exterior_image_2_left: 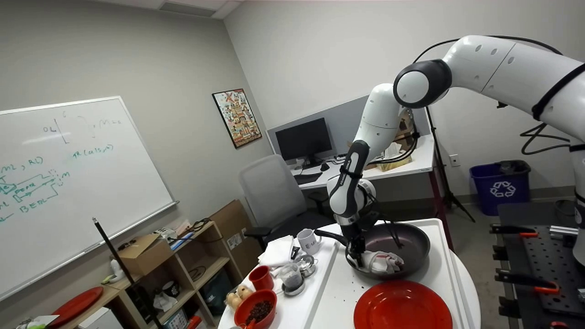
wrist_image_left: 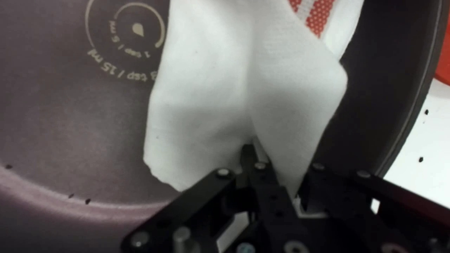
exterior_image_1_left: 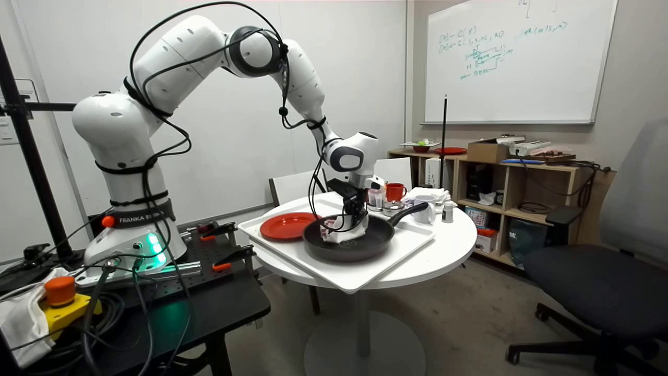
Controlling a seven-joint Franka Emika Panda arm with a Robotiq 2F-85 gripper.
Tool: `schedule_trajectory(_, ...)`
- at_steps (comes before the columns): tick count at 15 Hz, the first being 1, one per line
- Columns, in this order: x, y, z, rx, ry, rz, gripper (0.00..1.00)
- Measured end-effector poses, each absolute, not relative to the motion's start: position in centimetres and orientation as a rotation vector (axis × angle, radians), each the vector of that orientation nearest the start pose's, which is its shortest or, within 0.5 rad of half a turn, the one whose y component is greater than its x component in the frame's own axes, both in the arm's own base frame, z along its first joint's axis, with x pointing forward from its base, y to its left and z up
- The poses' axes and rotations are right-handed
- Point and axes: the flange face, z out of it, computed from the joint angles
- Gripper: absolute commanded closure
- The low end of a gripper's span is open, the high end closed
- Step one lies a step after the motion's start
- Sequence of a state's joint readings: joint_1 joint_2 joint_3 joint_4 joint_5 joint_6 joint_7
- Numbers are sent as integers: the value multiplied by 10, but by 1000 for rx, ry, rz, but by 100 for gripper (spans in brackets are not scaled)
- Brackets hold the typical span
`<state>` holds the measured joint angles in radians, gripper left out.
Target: Use the towel to wipe the pan
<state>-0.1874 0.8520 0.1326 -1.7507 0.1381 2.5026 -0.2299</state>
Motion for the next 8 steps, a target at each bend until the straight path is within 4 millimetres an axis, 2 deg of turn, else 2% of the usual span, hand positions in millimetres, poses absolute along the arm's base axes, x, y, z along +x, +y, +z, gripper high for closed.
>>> schedule_trajectory(3, 645, -56, 83, -2945, 16, 72, 96)
schedule_trajectory(8, 653, -98, 79, -2907, 154, 43, 96)
